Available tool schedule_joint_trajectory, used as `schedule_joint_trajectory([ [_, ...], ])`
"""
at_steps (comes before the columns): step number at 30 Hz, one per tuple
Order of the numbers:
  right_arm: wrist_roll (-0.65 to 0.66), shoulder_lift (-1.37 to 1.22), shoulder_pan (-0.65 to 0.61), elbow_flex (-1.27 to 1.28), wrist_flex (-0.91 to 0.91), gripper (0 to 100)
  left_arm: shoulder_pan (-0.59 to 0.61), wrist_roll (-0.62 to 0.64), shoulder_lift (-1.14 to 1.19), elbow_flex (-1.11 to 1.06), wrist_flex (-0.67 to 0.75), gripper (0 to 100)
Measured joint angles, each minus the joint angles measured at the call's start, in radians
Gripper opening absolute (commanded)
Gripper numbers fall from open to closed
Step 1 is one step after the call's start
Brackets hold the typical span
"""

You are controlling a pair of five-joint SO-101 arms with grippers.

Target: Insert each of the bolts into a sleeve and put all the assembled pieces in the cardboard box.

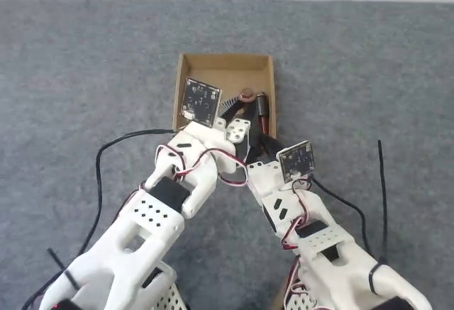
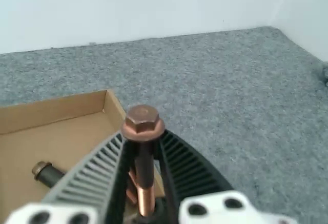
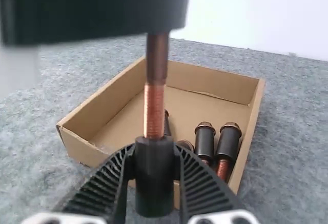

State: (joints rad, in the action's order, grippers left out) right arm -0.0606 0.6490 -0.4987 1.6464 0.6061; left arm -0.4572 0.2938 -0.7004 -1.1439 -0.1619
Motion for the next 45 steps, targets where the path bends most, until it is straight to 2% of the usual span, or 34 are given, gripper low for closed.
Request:
schedule_joint_trajectory([
  [12, 0.000, -0.002, 0.009, 0.000, 0.000, 0.6, -0.018, 0.003, -0.009, -0.017, 0.000, 1],
  [18, 0.000, -0.002, 0.018, 0.000, 0.000, 0.6, -0.018, 0.098, -0.009, -0.017, 0.000, 1],
  [22, 0.000, -0.002, 0.020, 0.000, 0.000, 0.6, -0.018, 0.114, -0.009, -0.017, 0.000, 1],
  [33, 0.026, 0.003, 0.028, 0.000, 0.032, 0.6, -0.075, 0.133, -0.172, -0.009, -0.253, 1],
  [45, 0.034, 0.006, 0.023, 0.000, 0.080, 0.6, -0.081, 0.167, -0.169, -0.018, -0.270, 1],
])
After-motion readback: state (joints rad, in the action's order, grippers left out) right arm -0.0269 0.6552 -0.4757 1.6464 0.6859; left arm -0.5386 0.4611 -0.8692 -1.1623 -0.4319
